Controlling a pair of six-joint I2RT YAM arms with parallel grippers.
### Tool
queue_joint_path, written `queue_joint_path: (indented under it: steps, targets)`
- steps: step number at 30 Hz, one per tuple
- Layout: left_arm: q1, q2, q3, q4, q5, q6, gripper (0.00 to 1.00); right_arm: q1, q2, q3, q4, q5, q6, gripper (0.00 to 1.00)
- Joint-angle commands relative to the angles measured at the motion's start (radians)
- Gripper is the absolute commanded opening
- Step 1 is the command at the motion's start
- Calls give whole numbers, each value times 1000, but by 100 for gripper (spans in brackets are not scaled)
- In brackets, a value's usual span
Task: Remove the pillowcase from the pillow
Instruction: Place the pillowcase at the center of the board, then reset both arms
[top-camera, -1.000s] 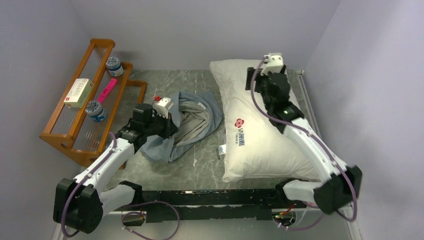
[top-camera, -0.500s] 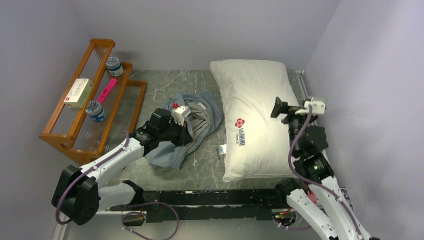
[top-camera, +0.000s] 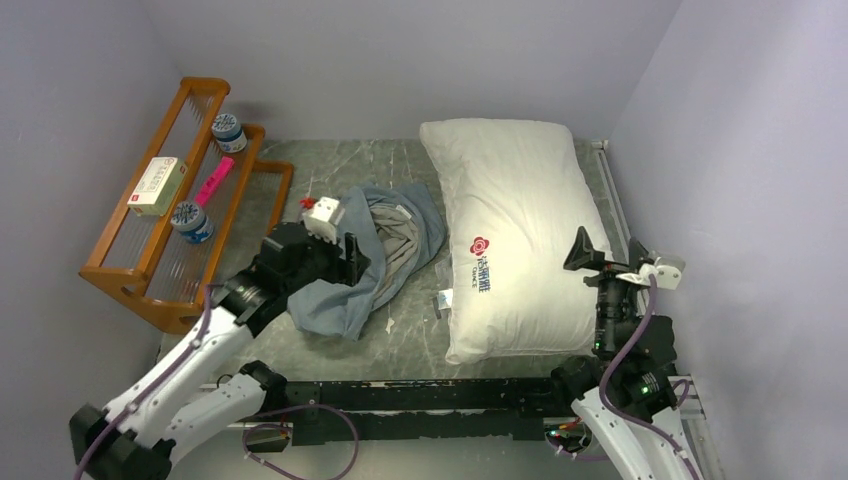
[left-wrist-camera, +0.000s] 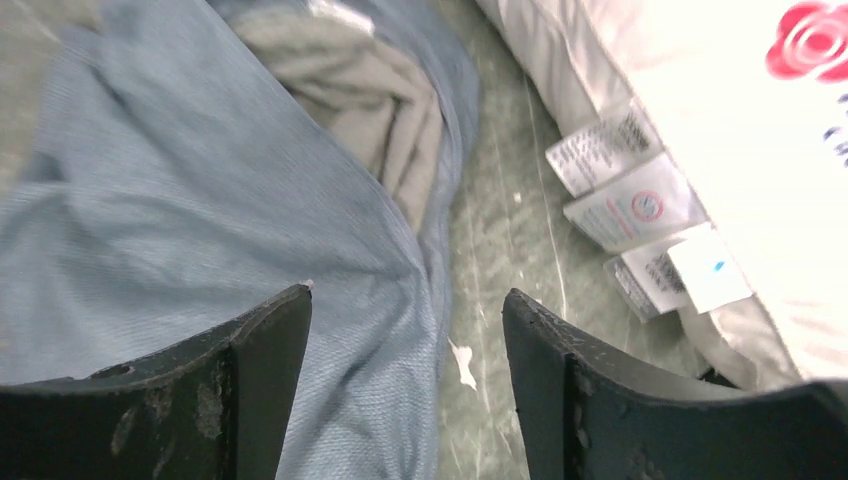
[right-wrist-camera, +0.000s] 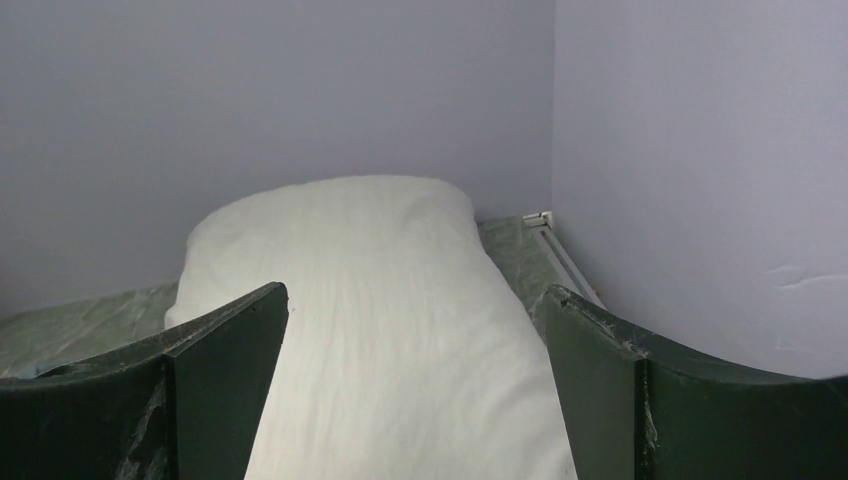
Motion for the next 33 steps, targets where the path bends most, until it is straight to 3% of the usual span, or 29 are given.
queue_joint_path:
  steps: [1, 11, 19, 33]
  targets:
    - [-2, -149, 77, -55, -196, 34, 77, 1, -47, -4, 11, 22, -60, 100]
    - [-2, -453, 58, -80, -440, 99, 96, 0, -155, 25, -112, -3, -9, 100]
    - [-2, -651, 8, -82, -485, 103, 97, 0, -155, 81, -276, 15, 128, 100]
    - [-1, -755, 9, -168, -493, 60, 96, 0, -155, 184, -452, 39, 227, 100]
